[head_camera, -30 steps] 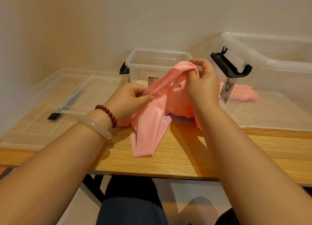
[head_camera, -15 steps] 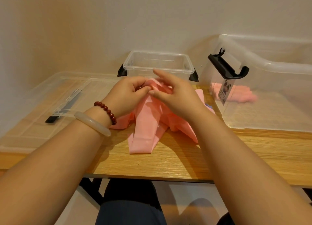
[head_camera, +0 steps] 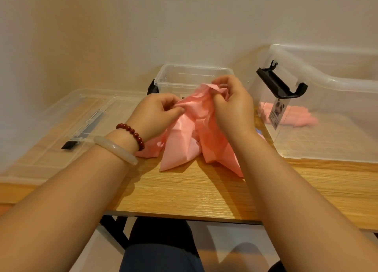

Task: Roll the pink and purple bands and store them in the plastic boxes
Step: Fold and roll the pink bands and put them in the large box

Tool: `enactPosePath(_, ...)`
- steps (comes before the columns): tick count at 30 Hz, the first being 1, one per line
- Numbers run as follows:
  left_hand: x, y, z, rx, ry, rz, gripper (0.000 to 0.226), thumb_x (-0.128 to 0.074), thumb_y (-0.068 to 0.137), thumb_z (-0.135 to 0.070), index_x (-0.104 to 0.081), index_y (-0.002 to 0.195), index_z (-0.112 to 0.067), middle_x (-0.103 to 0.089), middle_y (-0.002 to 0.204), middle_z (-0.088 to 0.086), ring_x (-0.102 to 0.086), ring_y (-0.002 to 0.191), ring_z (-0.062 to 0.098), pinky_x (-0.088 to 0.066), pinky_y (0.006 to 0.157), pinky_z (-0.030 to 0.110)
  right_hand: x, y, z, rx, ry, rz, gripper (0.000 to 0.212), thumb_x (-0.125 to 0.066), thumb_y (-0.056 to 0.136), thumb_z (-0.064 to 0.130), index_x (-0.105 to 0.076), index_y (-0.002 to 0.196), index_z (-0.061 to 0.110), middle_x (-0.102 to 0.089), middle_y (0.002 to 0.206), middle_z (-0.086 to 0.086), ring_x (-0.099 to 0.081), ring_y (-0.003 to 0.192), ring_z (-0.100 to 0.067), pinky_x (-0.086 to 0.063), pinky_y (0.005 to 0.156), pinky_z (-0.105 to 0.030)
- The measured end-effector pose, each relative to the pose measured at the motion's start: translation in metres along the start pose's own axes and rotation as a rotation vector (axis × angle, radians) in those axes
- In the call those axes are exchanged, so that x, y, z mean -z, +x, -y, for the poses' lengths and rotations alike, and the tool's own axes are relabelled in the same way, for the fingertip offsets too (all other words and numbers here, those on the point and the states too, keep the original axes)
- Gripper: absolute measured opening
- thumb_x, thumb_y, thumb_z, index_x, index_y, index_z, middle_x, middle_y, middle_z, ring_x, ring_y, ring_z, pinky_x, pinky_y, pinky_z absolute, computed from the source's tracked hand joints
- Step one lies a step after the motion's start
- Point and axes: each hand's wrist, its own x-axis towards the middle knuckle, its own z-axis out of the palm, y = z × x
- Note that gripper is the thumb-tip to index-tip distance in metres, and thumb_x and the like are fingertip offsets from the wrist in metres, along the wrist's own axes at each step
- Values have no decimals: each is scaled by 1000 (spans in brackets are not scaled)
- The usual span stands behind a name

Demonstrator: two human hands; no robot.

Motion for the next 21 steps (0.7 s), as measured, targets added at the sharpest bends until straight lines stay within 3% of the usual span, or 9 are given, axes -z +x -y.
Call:
enactPosePath(2,0,8,-5,-28,16,-82,12,-62,92,-23,-70,86,-28,-66,75,-10,-57,66,-2,-43,61,14,1,-1,2,7,11,-10,39,-43,88,-4,-64,106,24,-60,83,9,-52,68,-5,-39,58,-14)
enactPosePath(4,-1,15,-9,-47,20,-156,11,-62,93,-22,-73,91,-25,-69,82,-10,-61,78,2,-47,69,19,1,-1,5,38,-13,-2,39,-43,85,-5,-70,102,18,-60,97,5,-53,84,-5,-42,70,-12)
enactPosePath(7,-1,21,-16,-93,-36,-158,14,-61,93,-19,-72,97,-27,-68,87,-15,-62,85,-2,-50,74,15,0,-6,6,42,6,150,28,-60,89,25,-65,116,21,-62,105,6,-56,98,-8,-48,86,-26)
enactPosePath(9,0,20,-19,-130,-97,-108,17,-60,94,-18,-69,102,-30,-66,91,-19,-62,86,-6,-50,75,10,-2,-8,4,16,-11,286,44,-72,85,38,-56,126,32,-61,103,8,-58,97,-8,-50,81,-26)
enactPosePath(10,1,19,-19,-141,-116,-92,19,-60,94,-18,-67,107,-30,-66,95,-19,-62,90,-6,-49,77,9,-2,-7,1,21,-32,296,41,-73,85,36,-59,123,31,-62,97,9,-59,93,-7,-50,77,-26)
enactPosePath(13,2,16,-10,-139,-54,-50,33,-62,93,-25,-59,126,-26,-61,115,-15,-56,105,-4,-45,87,13,1,0,-3,15,-4,111,6,-66,90,22,-72,93,20,-63,80,11,-59,79,-9,-46,70,-29)
enactPosePath(16,0,11,-1,-63,23,112,61,-69,84,-38,-45,141,-33,-51,132,-15,-49,118,2,-46,92,23,8,5,-2,-38,53,18,12,-60,93,22,-69,89,15,-66,81,1,-62,78,-19,-50,69,-36)
enactPosePath(19,-6,7,4,-36,64,134,67,-72,82,-39,-43,141,-32,-56,120,-20,-52,109,-2,-43,94,24,7,6,-1,-32,100,-26,14,-55,97,26,-62,94,14,-67,82,-6,-64,78,-27,-54,71,-47)
enactPosePath(21,-8,8,4,-51,62,19,43,-69,87,-30,-57,128,-29,-63,97,-21,-56,89,-10,-47,86,17,6,5,-4,-37,101,-37,11,-51,99,29,-58,96,22,-66,83,-4,-65,78,-26,-56,71,-49)
